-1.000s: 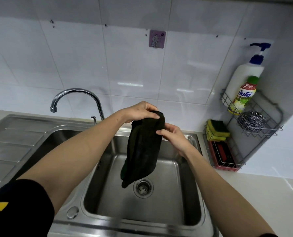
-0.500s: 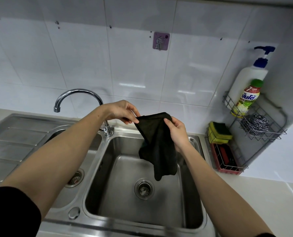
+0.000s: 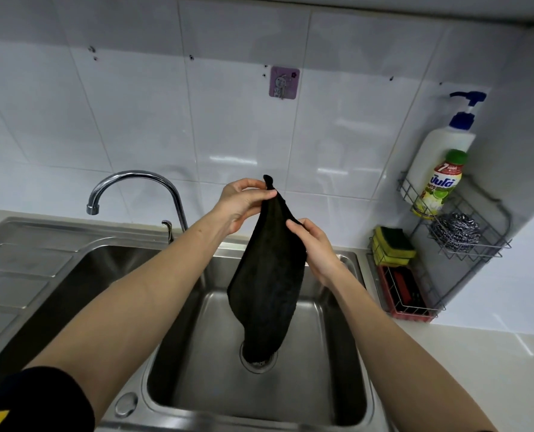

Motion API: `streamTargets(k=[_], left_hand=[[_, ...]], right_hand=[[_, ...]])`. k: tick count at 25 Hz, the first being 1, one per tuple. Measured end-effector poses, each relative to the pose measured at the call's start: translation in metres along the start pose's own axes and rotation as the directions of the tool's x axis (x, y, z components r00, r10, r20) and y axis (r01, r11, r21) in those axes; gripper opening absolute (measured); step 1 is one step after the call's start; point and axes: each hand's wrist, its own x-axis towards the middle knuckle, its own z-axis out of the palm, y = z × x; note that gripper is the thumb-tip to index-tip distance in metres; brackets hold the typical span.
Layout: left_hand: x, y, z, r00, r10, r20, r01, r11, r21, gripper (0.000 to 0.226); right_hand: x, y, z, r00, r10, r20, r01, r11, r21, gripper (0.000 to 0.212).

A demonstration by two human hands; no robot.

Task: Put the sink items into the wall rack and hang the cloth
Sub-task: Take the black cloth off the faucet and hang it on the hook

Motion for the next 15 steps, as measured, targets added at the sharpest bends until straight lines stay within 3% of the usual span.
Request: streamTargets(k=[4,8,15], left_hand=[[0.0,-0.003,0.003,0.998,0.063,0.032,-0.067,0.987,0.144,0.014],[0.0,-0.006,0.001,0.996,0.081,0.046,-0.089,0.971,0.223,0.011],[0.003,-0.013,0.005,0.99,0.114,0.088,-0.13,0.968,0.213,0.012]], right_hand=[[0.006,-0.002,0.0,0.998,-0.053,-0.027,0.052,0.998,-0.042,0.026],[0.011,-0.009,0.008,0.993,-0.065,-0.095,0.065,0.998,-0.003,0.011],[0.024,-0.032,0.008,0.986,-0.065,-0.153,0.09,0.982,0.163,0.011]])
